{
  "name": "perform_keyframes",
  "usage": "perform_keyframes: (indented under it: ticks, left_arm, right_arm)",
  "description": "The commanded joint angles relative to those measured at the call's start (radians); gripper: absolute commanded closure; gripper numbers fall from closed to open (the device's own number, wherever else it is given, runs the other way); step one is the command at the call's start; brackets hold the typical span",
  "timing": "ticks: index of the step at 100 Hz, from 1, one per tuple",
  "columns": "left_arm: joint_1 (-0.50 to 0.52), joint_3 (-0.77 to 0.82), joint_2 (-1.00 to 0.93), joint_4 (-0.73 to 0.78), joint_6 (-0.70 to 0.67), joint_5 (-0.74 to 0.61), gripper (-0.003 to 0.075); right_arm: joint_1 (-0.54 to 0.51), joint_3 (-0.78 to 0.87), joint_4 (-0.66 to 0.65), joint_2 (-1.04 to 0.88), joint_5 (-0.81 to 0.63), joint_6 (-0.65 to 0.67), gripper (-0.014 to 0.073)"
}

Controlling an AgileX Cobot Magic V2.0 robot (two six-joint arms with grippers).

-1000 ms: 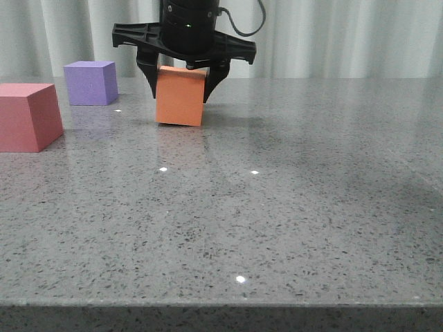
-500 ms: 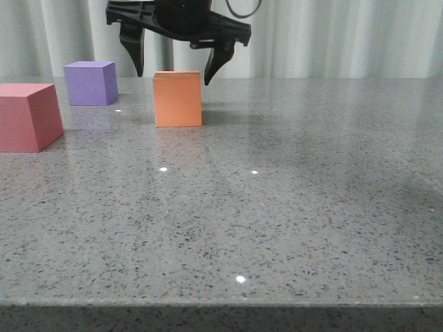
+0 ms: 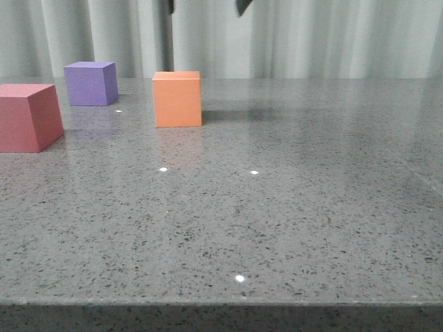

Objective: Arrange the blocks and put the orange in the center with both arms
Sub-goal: 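Lift the right gripper away from the orange cube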

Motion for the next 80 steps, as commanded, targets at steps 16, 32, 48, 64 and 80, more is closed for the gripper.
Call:
perform_keyframes:
  ticks: [16,32,48,64,80]
  left_arm:
    - [0.001,0.043,-0.032,-0.002,-0.011,-0.080,0.0741]
    - [0.001,0.043,-0.032,-0.002,-0.011,-0.080,0.0741]
    - [0.001,0.043,-0.032,-0.002,-0.011,-0.080,0.0741]
    - [0.001,0.043,-0.032,-0.002,-0.011,-0.080,0.0741]
    - [0.001,0.043,-0.032,-0.002,-0.011,-0.080,0.0741]
  right_arm:
    - [-0.113,-0.029,-0.026,-0.129,0.063,-0.103,-0.0062]
    - [-0.171,-0.029,-0.027,-0.166,0.102,-0.160,-0.0062]
    - [-0.229,-0.027,-0.028,-0.192,0.138,-0.201,-0.0062]
    - [-0.271,-0.025,-0.030,-0.200,0.178,-0.231,-0.0062]
    - [-0.279,0.066,-0.055,-0.232,0.143,-0.241,-0.0062]
